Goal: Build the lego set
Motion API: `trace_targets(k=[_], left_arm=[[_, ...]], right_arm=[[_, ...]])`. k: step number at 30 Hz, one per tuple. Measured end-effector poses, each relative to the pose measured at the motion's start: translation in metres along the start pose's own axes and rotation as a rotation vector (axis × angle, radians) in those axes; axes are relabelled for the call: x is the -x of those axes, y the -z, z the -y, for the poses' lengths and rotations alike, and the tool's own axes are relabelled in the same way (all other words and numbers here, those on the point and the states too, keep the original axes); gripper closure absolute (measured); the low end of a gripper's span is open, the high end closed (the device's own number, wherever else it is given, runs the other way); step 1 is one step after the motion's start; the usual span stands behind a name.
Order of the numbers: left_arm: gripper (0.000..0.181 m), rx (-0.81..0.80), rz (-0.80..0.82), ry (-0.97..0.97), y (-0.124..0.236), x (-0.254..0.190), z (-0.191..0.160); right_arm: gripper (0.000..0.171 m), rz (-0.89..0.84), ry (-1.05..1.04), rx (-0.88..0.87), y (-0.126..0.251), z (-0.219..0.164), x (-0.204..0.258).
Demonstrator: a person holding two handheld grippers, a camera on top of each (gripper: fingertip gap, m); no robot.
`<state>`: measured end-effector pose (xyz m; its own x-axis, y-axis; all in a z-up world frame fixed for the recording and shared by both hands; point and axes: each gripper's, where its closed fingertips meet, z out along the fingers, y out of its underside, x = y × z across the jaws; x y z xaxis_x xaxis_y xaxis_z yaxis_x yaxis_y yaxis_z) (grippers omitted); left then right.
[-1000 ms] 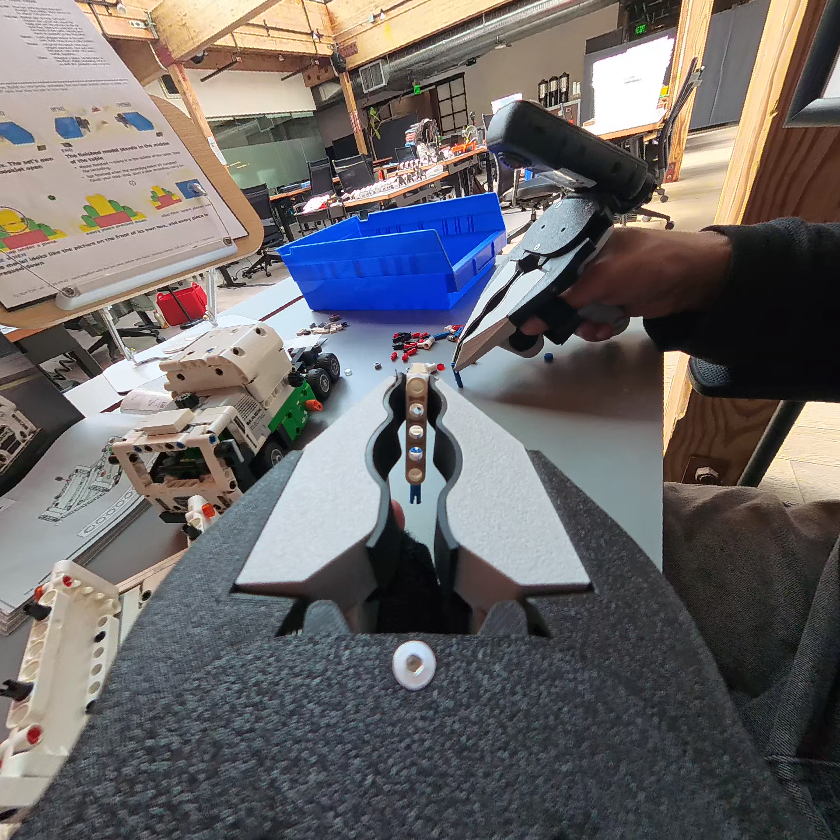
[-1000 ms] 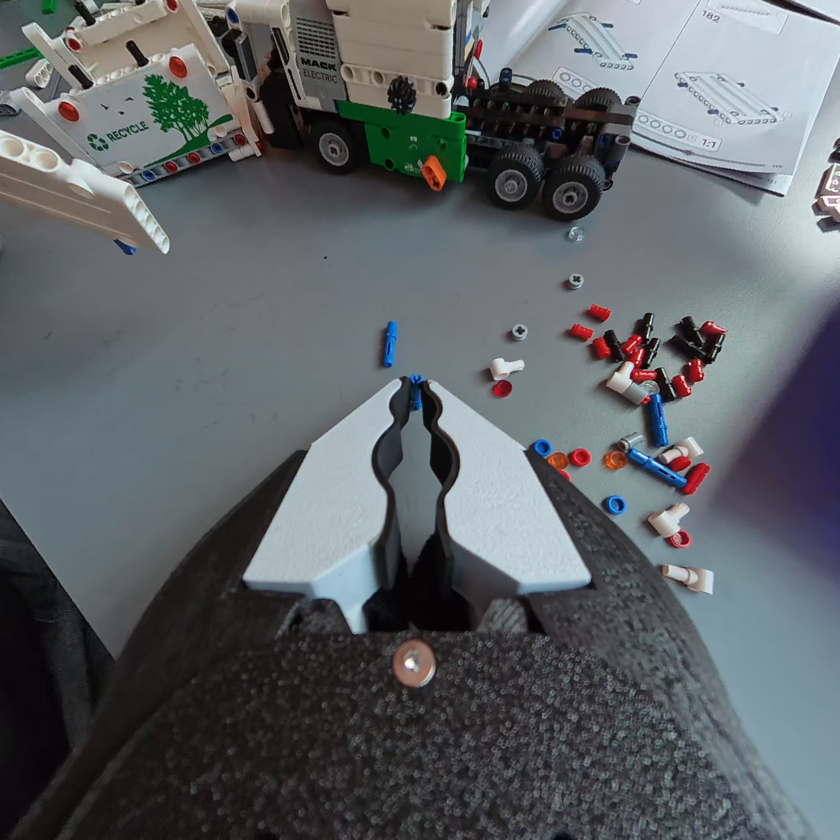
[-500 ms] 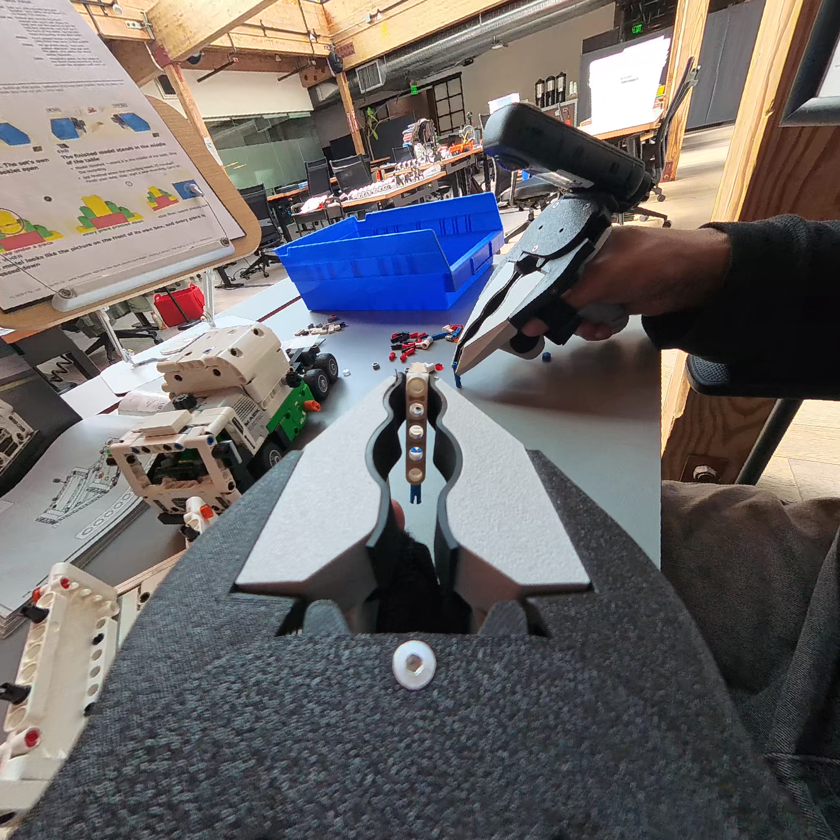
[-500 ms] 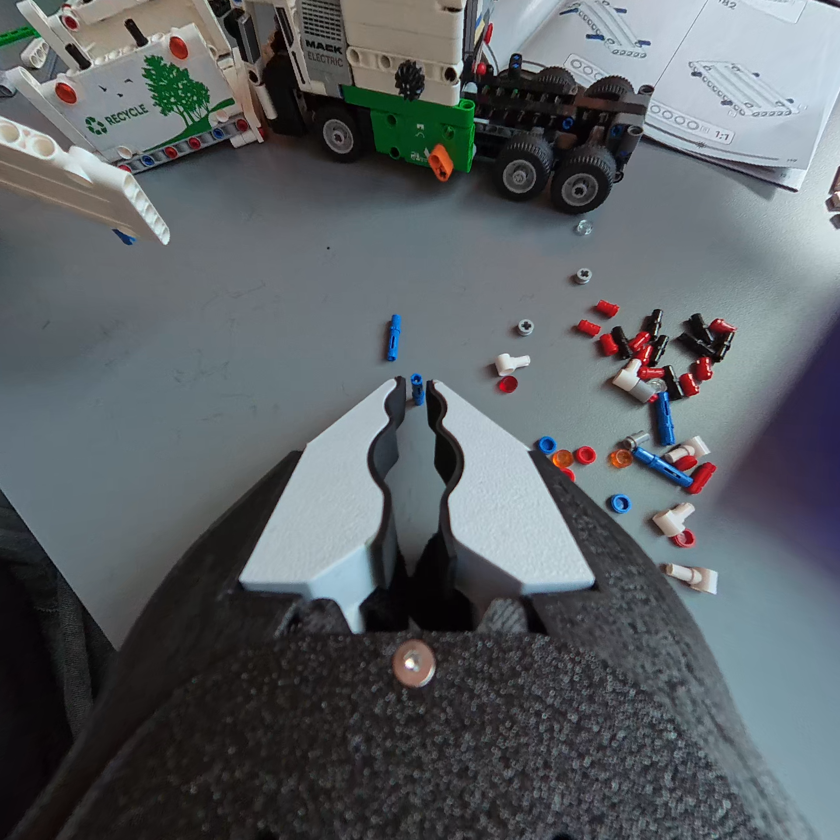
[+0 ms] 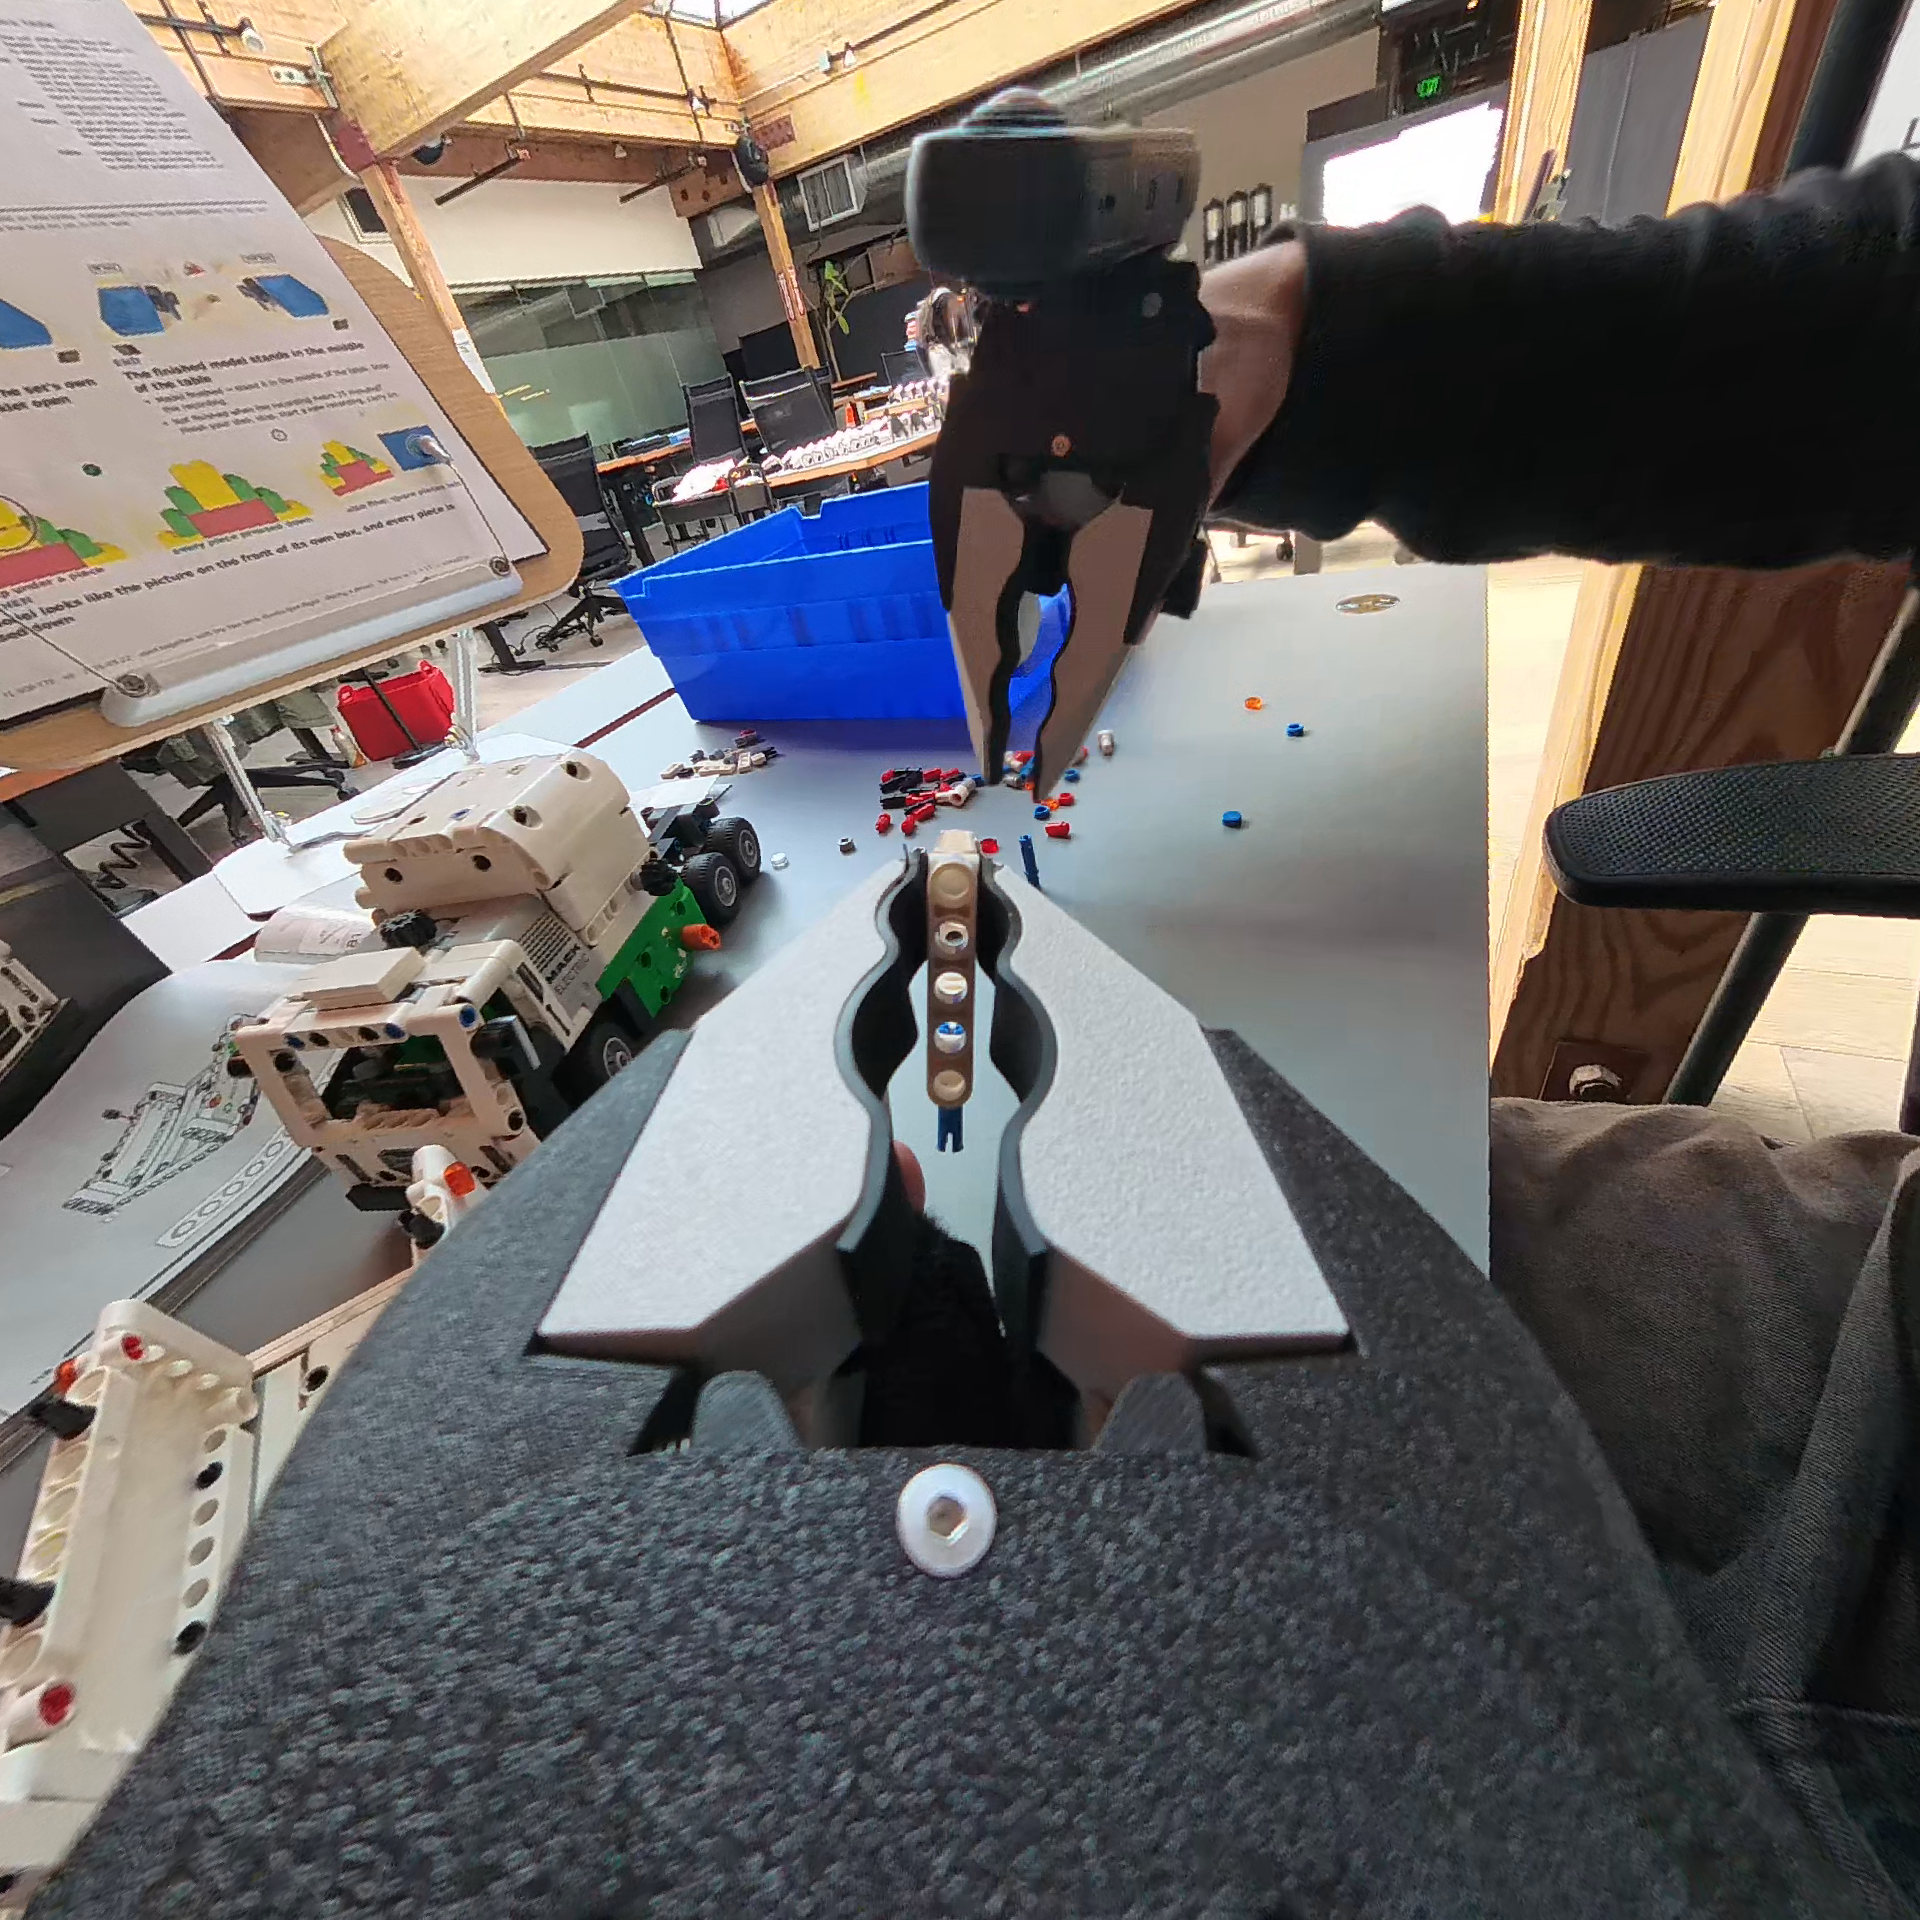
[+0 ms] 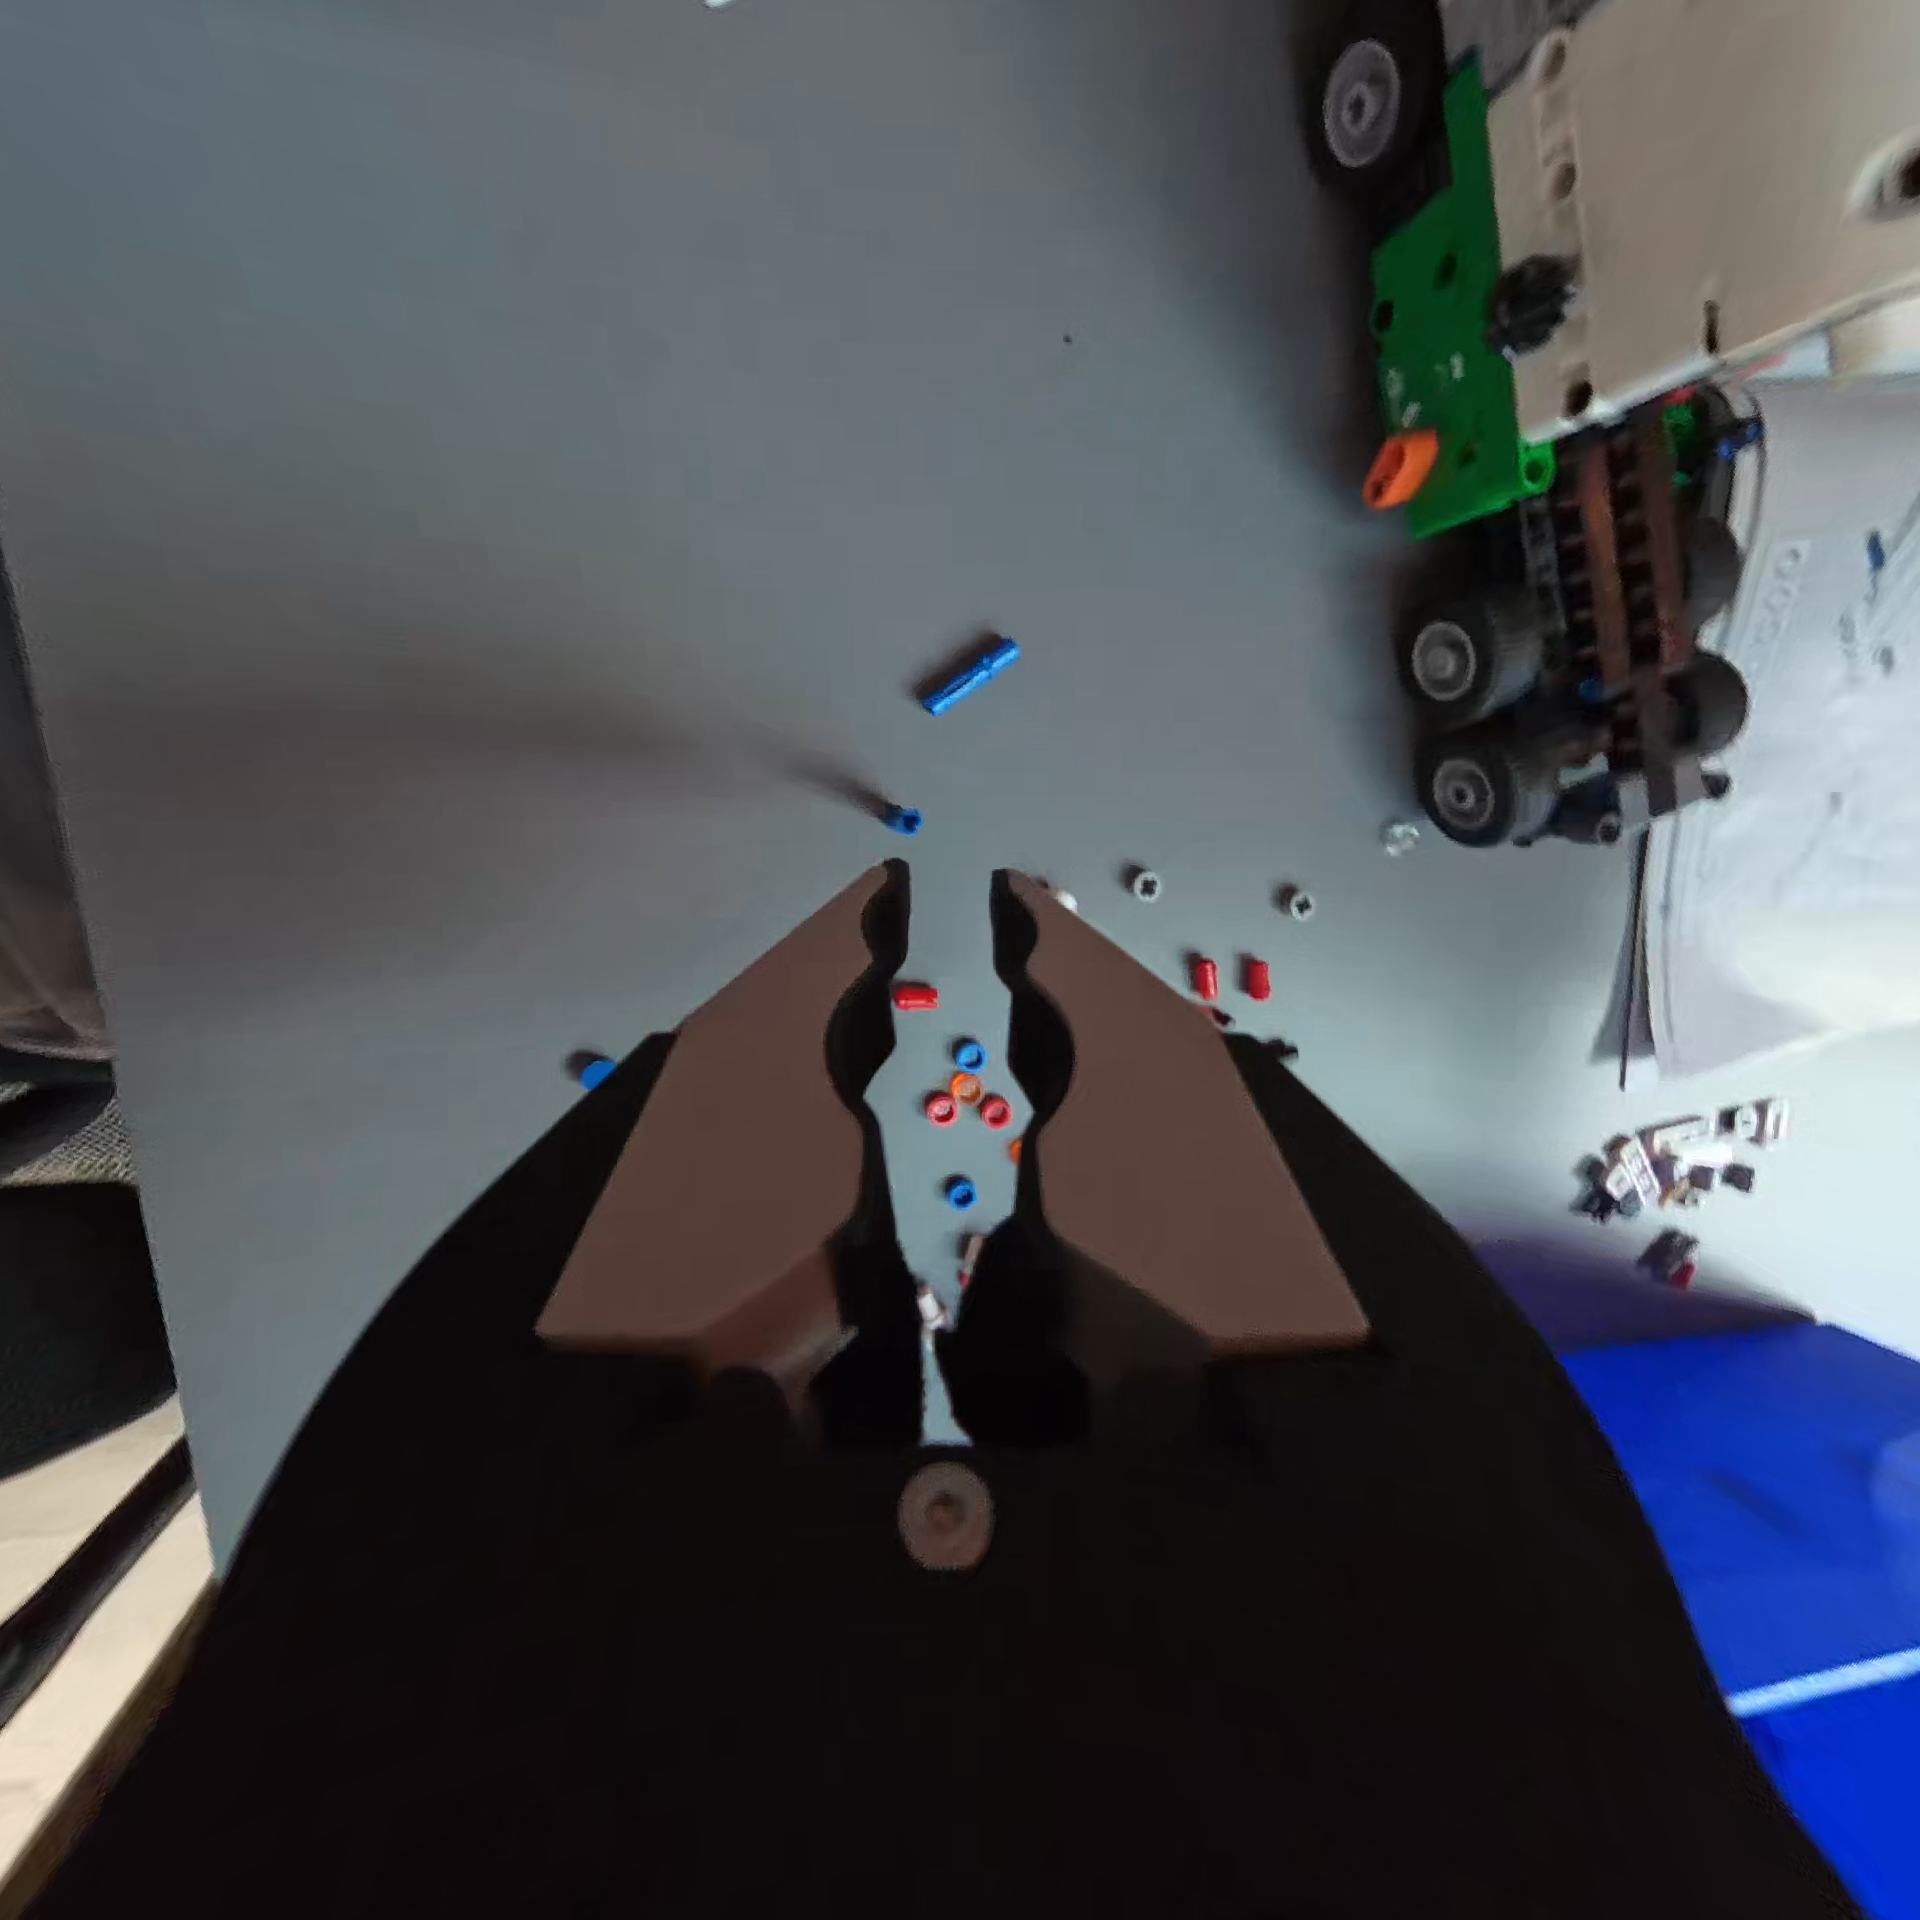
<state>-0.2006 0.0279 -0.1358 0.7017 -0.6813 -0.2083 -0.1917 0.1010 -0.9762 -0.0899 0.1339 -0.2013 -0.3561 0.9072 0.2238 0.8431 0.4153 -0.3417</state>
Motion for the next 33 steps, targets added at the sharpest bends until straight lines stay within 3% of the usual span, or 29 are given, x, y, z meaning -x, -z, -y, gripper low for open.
trace_targets(k=[1,10,33], left_arm=[[0.177,0.000,0.000,0.002,0.000,0.000,0.000],[0.176,0.000,-0.009,0.005,0.000,0.000,0.000],[0.177,-0.003,-0.014,0.013,0.000,0.000,0.000]], right_arm=[[0.161,0.053,0.037,-0.009,-0.002,0.004,0.003],[0.158,0.185,0.246,0.100,-0.021,0.005,0.014],[0.168,0.215,0.264,0.099,-0.030,0.001,0.015]])
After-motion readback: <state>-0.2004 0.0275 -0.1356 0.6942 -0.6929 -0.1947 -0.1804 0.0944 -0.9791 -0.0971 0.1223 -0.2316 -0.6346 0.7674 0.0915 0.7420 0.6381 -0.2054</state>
